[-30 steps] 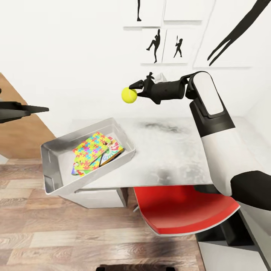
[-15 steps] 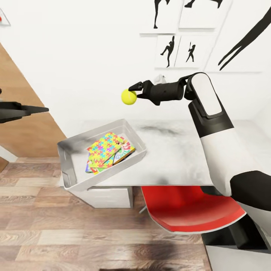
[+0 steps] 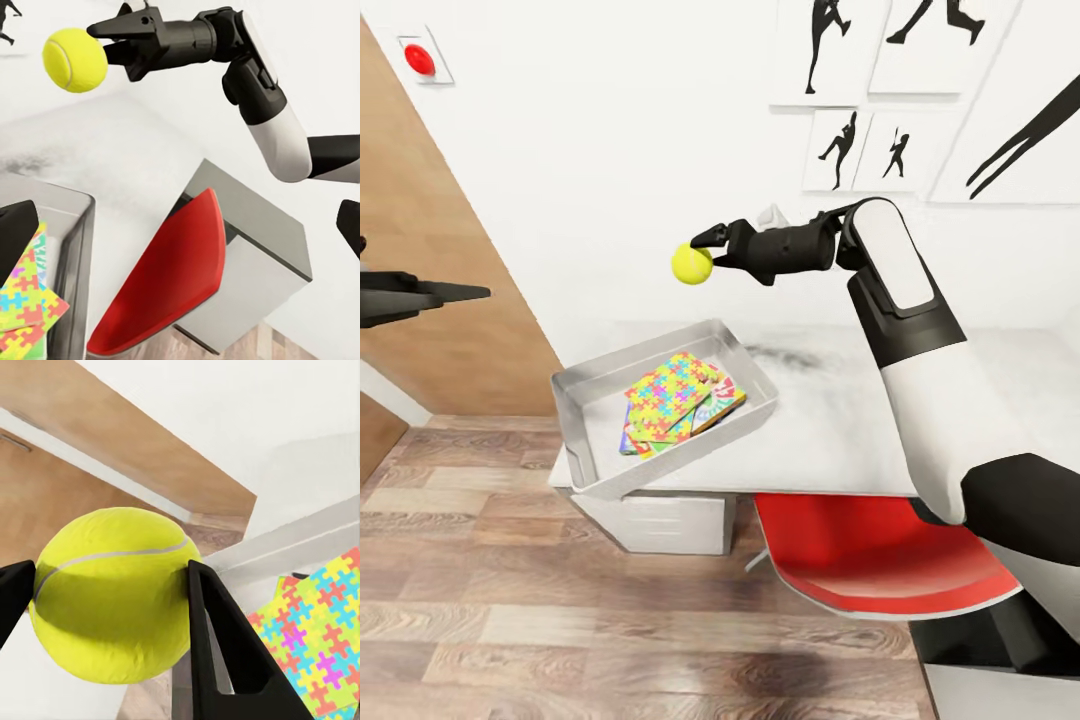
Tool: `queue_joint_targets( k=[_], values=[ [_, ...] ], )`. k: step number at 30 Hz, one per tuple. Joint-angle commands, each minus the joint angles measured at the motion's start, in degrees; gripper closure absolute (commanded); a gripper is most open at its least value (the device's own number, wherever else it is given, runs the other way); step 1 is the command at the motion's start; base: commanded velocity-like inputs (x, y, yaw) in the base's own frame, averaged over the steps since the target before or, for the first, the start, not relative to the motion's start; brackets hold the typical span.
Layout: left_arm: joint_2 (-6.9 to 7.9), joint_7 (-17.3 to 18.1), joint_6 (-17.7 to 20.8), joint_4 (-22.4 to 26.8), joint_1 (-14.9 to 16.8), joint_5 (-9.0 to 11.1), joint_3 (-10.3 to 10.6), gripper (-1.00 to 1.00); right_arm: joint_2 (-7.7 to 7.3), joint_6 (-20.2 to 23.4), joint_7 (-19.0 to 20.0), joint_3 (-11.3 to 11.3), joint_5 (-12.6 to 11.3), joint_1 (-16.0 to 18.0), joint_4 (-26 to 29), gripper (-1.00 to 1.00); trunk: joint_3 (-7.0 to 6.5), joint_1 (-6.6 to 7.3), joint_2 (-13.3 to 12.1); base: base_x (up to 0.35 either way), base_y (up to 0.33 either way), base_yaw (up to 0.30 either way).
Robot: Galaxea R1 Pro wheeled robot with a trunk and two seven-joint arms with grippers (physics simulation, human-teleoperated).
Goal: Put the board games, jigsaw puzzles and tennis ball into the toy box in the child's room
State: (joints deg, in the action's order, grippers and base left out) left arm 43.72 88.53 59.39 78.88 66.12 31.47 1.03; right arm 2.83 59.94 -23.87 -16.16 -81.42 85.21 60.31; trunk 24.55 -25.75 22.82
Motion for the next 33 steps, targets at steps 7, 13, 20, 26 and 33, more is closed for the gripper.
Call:
queue_joint_targets(
  k=[7, 13, 20, 26, 33],
  values=[
    [0.05, 0.2, 0.6, -0.9, 0.1, -0.1, 0.1, -1.00, 0.52, 0.1, -0.6, -0.2, -0.5, 0.0, -2.0, 1.00, -0.57, -0.04, 0.1, -0.056, 0.132, 0.072],
    [0.05, 0.1, 0.6, -1.7, 0.0, -0.2, 0.1, -1.00, 0.60, 0.1, -0.7, -2.2, -0.4, 0.0, -4.0, 1.00, -1.14, -0.04, 0.1, -0.019, 0.042, 0.074],
    [0.05, -0.1, 0.4, -4.3, -0.3, -0.3, 0.1, -1.00, 1.16, 0.1, -0.8, -3.6, -0.4, 0.0, -7.3, 1.00, -1.81, -0.04, 0.1, -0.002, 0.004, 0.080],
    [0.05, -0.1, 0.1, -7.7, -0.4, -0.8, 0.2, -1.00, 2.02, 0.1, -1.4, -5.3, -0.2, 0.0, -9.6, 1.00, -2.38, -0.04, 0.1, 0.000, 0.000, 0.081],
    [0.05, -0.2, -0.2, -13.6, -0.4, -3.0, 0.2, -1.00, 2.16, 0.1, -2.6, -7.4, -0.1, 0.0, -11.2, 1.00, -3.05, -0.04, 0.1, 0.000, 0.000, 0.081]
  ],
)
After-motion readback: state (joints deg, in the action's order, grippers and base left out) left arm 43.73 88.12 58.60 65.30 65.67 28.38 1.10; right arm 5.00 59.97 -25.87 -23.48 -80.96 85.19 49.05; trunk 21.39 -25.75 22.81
